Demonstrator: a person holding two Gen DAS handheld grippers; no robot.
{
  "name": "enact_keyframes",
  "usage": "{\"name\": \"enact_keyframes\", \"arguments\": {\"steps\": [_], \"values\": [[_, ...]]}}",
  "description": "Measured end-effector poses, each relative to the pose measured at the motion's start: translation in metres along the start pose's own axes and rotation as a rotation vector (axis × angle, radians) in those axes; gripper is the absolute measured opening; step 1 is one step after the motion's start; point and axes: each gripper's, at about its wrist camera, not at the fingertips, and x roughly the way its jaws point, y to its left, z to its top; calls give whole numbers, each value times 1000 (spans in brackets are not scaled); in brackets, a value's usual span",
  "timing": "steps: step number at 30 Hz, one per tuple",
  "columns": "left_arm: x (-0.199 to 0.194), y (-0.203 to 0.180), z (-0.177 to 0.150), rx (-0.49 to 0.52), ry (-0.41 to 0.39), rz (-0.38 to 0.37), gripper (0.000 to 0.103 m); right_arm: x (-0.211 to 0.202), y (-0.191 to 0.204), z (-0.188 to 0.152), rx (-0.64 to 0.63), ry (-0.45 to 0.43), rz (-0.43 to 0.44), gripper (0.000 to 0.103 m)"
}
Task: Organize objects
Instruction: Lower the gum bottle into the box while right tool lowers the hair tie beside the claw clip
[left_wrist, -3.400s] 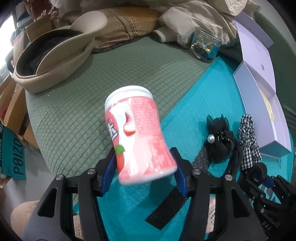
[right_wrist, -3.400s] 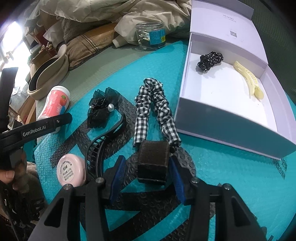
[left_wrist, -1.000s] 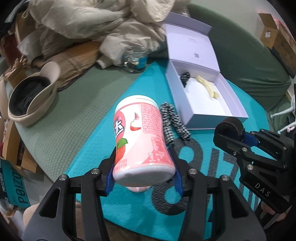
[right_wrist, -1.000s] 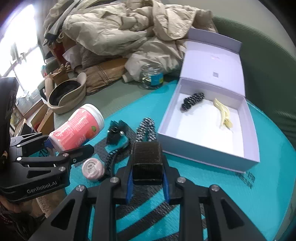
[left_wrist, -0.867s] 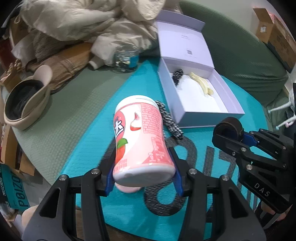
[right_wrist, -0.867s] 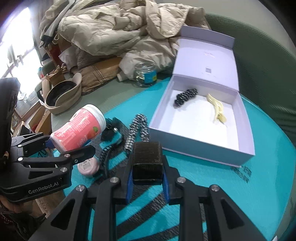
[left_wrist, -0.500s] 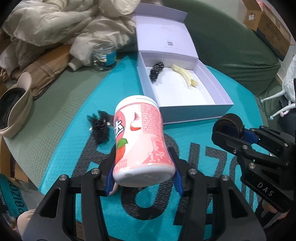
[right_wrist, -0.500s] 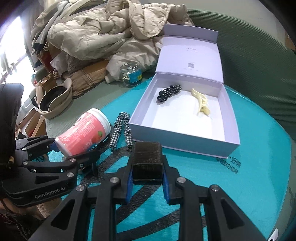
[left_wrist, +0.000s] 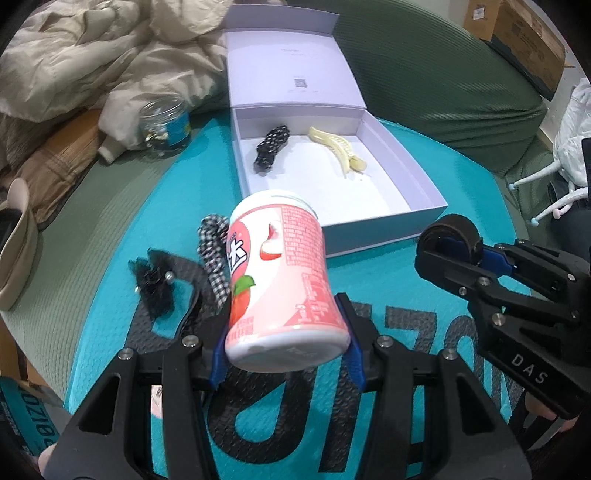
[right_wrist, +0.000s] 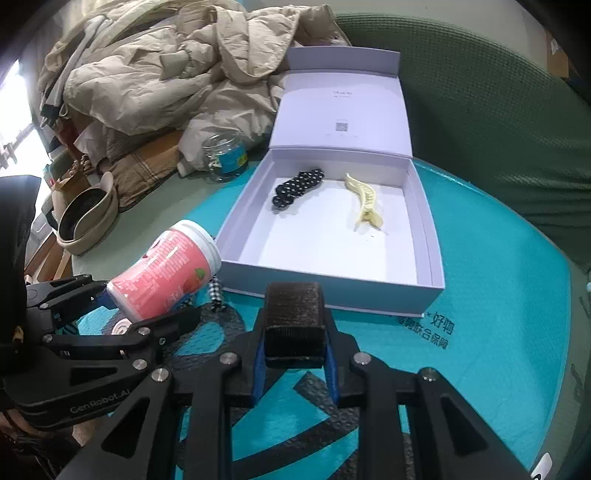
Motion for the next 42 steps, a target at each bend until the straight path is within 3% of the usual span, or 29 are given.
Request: {"name": "enact_keyframes", "arguments": {"steps": [21, 42], "values": [[31, -6, 62, 60, -20, -15, 48, 23, -31, 49, 18, 0, -28, 25], [76, -2, 117, 140, 6, 66, 48, 57, -48, 100, 3, -5, -65, 25]]}}
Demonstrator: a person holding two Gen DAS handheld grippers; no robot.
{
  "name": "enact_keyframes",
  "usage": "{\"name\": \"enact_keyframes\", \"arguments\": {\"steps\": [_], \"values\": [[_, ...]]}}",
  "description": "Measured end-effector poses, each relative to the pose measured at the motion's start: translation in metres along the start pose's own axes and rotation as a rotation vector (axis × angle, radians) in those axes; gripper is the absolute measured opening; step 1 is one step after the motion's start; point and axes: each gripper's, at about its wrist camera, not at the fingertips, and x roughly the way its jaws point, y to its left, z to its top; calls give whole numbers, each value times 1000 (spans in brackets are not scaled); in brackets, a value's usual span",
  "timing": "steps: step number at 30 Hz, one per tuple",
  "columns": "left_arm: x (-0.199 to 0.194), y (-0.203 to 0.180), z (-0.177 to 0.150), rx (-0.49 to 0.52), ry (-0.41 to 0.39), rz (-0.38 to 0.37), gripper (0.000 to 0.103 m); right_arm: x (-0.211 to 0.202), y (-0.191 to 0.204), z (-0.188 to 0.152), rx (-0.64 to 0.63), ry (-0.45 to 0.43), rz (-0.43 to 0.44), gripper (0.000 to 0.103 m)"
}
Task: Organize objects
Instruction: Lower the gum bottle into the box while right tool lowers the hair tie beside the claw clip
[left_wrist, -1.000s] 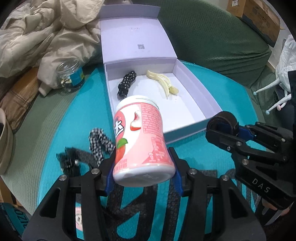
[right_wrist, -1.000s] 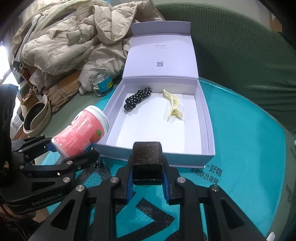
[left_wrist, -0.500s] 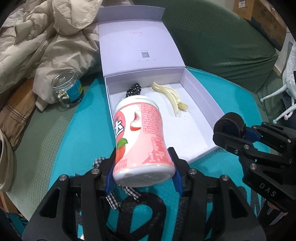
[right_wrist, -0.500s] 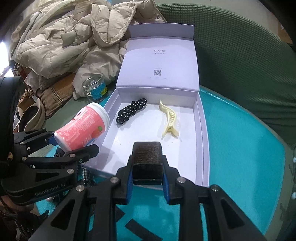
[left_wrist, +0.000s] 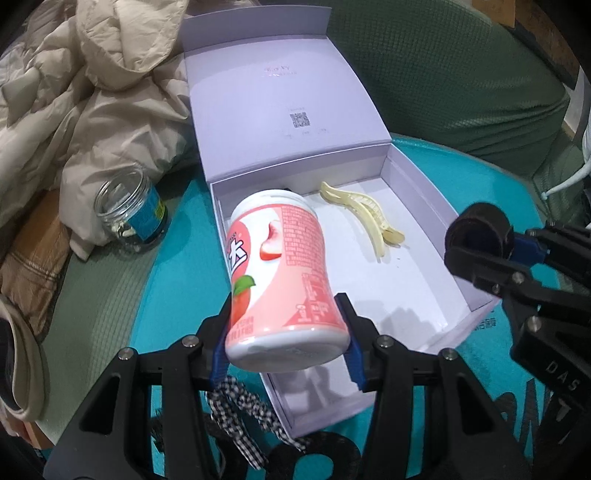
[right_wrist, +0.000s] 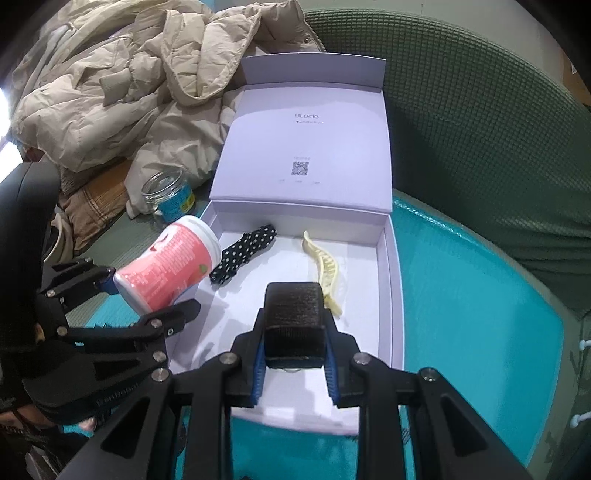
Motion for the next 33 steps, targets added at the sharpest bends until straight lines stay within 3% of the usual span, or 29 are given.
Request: {"name": "enact_keyframes", "arguments": {"steps": [10, 18, 33], "values": [[28, 2, 13, 15, 14, -39, 48, 22, -11, 15, 9, -14, -14, 25], [50, 7, 19, -1, 28, -45, 48, 50, -20, 17, 43, 8, 22, 25], [62, 0, 14, 46, 41, -59, 48, 80, -10, 20, -23, 15, 121, 25]]}}
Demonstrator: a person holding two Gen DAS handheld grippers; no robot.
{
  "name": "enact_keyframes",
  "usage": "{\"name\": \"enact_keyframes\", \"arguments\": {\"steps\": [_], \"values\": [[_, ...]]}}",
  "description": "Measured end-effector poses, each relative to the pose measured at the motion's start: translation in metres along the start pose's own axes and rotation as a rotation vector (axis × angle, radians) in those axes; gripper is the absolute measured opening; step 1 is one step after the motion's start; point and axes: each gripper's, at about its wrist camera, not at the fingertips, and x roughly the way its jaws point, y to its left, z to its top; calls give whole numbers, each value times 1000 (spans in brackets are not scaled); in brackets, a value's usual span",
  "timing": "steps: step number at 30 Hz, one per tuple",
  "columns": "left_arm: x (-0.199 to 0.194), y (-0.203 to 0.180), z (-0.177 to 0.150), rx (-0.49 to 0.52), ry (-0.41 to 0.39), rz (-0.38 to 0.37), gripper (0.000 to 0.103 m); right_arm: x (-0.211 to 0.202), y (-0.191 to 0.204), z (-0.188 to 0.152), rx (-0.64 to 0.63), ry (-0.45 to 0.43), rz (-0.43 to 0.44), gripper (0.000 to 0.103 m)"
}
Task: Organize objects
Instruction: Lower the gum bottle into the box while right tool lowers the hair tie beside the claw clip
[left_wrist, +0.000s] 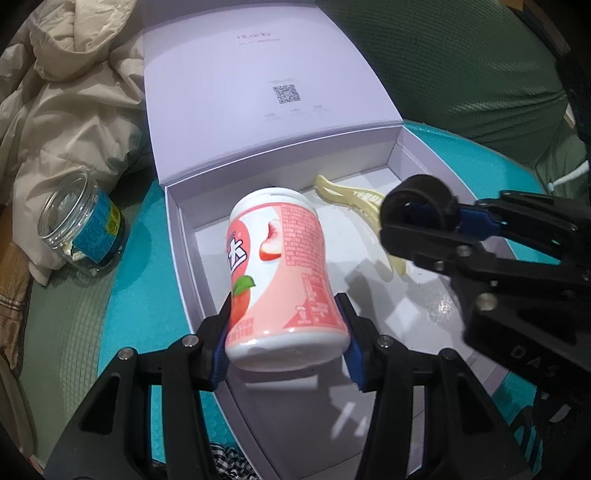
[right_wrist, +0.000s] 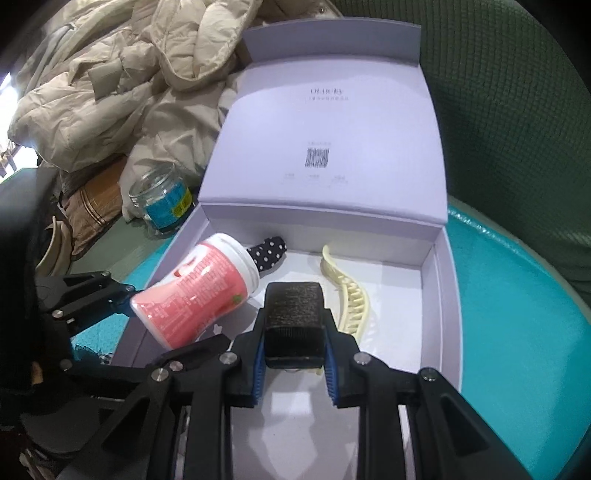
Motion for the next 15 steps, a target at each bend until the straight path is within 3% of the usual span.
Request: {"name": "enact_keyframes", "arguments": {"steps": [10, 15], "values": [[2, -5, 0, 5, -3, 11, 48, 22, -3, 1, -43, 79, -25, 25], [11, -11, 1, 5, 30, -19, 48, 28, -9, 4, -41, 104, -18, 25]]}}
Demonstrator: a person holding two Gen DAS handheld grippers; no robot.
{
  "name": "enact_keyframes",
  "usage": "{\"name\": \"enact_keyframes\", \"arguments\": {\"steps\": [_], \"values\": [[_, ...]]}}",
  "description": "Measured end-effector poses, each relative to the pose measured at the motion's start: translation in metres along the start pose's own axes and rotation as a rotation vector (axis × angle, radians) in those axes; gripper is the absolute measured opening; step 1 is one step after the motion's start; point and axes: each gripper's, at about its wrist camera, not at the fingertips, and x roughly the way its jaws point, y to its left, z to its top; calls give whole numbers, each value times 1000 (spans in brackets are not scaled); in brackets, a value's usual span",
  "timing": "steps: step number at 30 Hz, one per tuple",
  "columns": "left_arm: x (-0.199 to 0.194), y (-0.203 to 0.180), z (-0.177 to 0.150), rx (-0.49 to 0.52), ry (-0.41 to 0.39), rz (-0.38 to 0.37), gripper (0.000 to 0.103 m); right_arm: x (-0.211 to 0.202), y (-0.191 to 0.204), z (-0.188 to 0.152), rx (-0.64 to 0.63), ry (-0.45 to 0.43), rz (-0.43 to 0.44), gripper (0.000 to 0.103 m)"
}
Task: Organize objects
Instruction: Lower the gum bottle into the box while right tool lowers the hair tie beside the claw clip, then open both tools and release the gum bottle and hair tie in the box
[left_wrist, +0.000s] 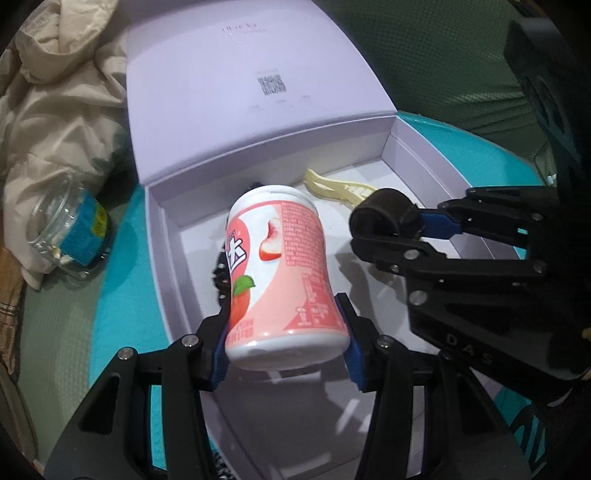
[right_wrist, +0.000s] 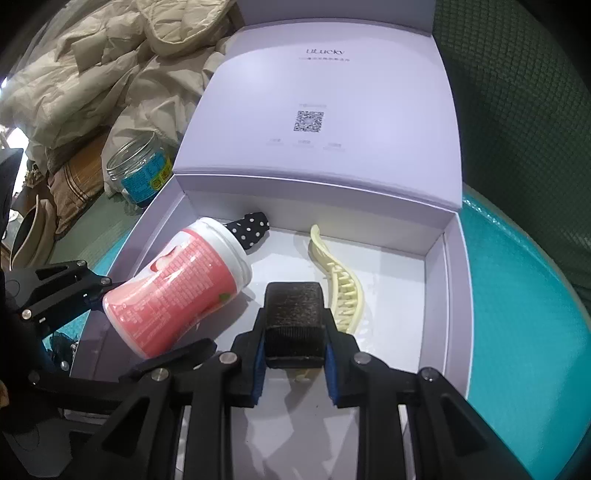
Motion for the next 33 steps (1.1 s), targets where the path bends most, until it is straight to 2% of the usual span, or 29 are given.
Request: {"name": "enact_keyframes", "arguments": {"steps": [19, 26, 33], "values": [[2, -15, -6, -11, -4, 73, 49, -2, -4, -2, 12, -5, -3, 27], [-2, -18, -11, -31, -2, 54, 49, -7, -3, -8, 18, 7, 1, 38], [-7, -22, -17, -53, -2, 35, 49, -13, -1, -11, 17, 4, -5, 39]]}}
